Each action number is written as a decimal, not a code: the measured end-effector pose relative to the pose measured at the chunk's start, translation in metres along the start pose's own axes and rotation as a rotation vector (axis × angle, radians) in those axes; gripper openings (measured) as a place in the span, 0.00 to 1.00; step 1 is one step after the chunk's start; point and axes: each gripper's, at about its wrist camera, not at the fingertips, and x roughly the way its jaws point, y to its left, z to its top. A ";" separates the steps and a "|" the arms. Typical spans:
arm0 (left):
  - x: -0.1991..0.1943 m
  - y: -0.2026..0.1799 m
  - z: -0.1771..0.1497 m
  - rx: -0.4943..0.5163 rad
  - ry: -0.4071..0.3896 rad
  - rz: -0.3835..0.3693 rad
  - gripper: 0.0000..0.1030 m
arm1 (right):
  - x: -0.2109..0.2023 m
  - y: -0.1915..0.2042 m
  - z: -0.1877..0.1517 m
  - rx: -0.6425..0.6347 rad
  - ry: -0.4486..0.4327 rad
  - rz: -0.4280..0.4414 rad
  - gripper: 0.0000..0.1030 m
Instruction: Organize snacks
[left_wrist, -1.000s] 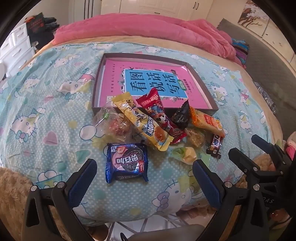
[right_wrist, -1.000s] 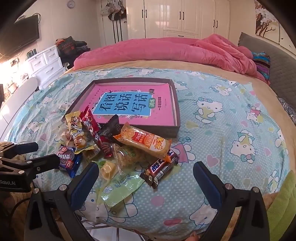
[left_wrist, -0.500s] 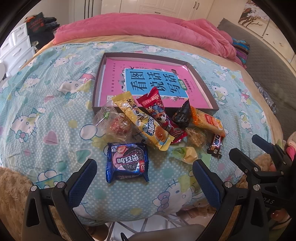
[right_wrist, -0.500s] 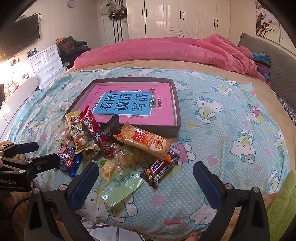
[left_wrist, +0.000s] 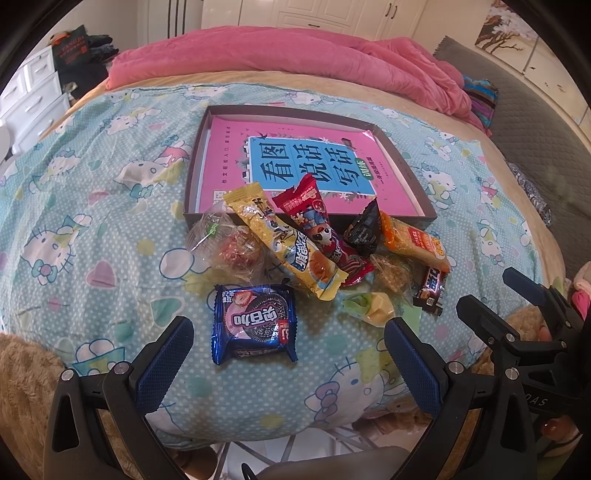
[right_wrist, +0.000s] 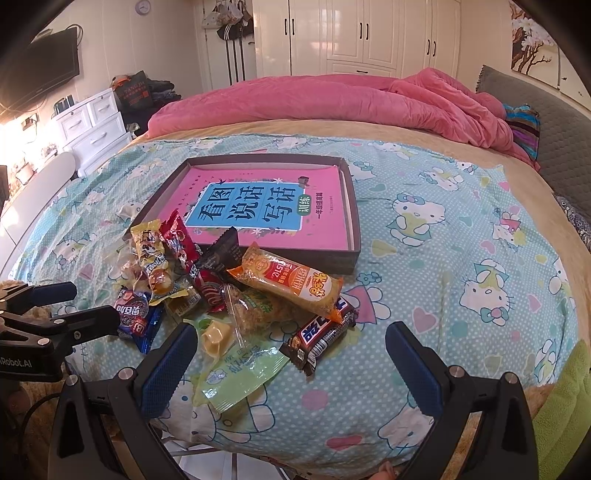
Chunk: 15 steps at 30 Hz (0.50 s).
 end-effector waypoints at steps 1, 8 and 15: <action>0.000 0.000 0.000 0.000 0.000 0.000 1.00 | 0.000 0.000 0.000 0.000 0.000 0.000 1.00; 0.000 0.000 0.000 0.000 0.000 0.001 1.00 | 0.000 0.000 0.000 -0.001 0.000 0.000 1.00; 0.001 0.001 -0.001 -0.001 0.003 0.001 1.00 | 0.000 0.001 0.000 -0.002 0.001 0.000 1.00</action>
